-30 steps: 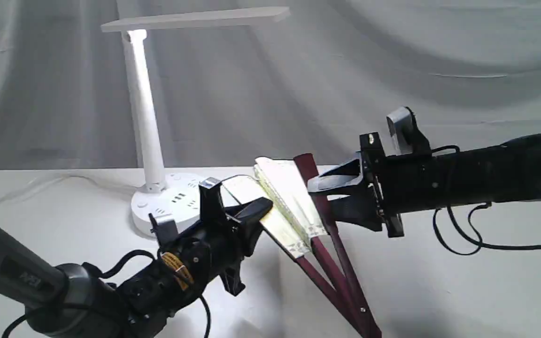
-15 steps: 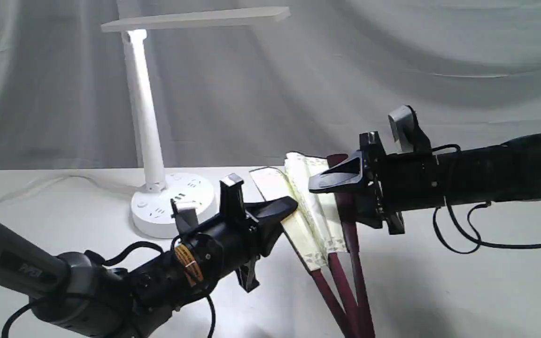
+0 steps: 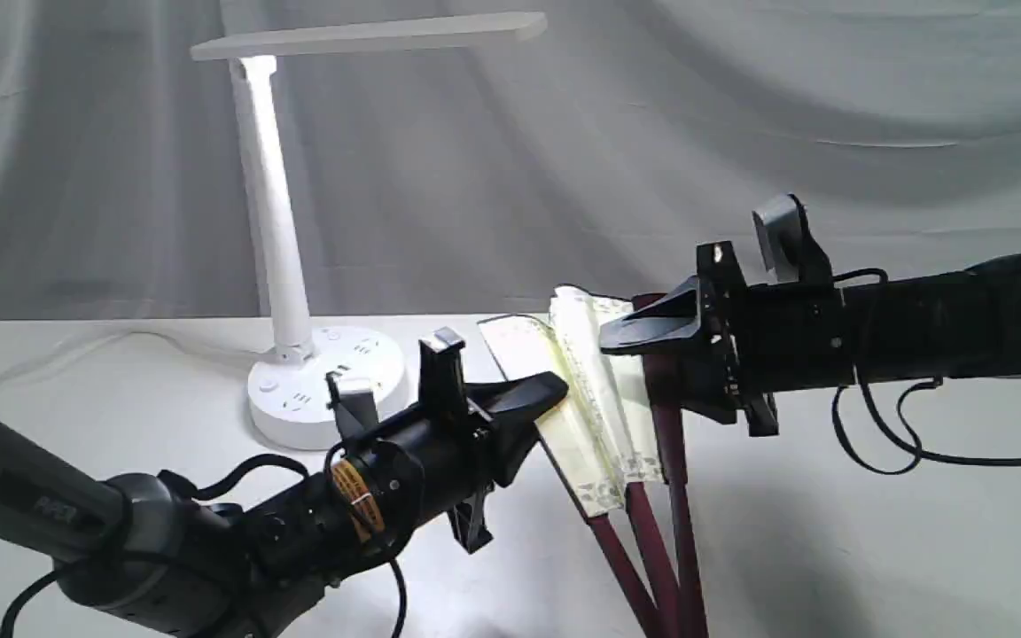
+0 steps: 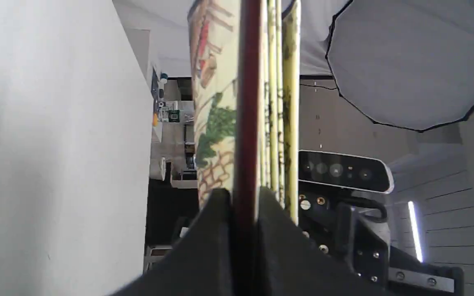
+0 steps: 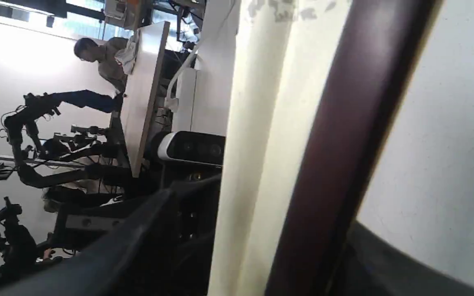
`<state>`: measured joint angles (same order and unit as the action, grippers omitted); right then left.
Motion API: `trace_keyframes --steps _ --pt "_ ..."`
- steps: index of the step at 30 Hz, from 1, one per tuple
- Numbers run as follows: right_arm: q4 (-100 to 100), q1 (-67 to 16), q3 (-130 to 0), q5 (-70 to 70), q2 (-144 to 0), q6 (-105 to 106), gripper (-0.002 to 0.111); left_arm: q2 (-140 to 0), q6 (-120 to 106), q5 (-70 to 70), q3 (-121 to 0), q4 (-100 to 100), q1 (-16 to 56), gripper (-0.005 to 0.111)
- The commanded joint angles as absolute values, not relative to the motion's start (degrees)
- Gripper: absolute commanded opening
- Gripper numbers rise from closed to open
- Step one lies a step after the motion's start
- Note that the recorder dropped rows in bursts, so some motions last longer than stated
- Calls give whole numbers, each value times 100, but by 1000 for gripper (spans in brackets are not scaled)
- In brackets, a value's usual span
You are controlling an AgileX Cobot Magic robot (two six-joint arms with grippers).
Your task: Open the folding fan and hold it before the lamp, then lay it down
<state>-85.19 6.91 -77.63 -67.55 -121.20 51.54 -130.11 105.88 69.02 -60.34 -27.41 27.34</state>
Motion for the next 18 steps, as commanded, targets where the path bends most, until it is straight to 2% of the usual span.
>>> trace_keyframes --steps 1,6,8,14,18 --pt "-8582 739 -7744 -6760 -12041 5244 47 -12916 10646 6996 -6063 -2699 2726 0" --pt "-8545 739 -7744 -6760 -12041 5244 46 -12916 10646 6996 -6063 -2605 2726 0" --pt "-8492 739 -7744 -6760 -12041 5244 42 -12916 10646 6996 -6063 -2589 2726 0" --pt "-8451 739 -7744 -6760 -12041 5308 16 -12916 10646 6996 -6063 -2589 2726 0" --pt "-8451 739 -7744 -6760 -12041 5400 3 -12890 10646 6996 -6063 -2571 2726 0"
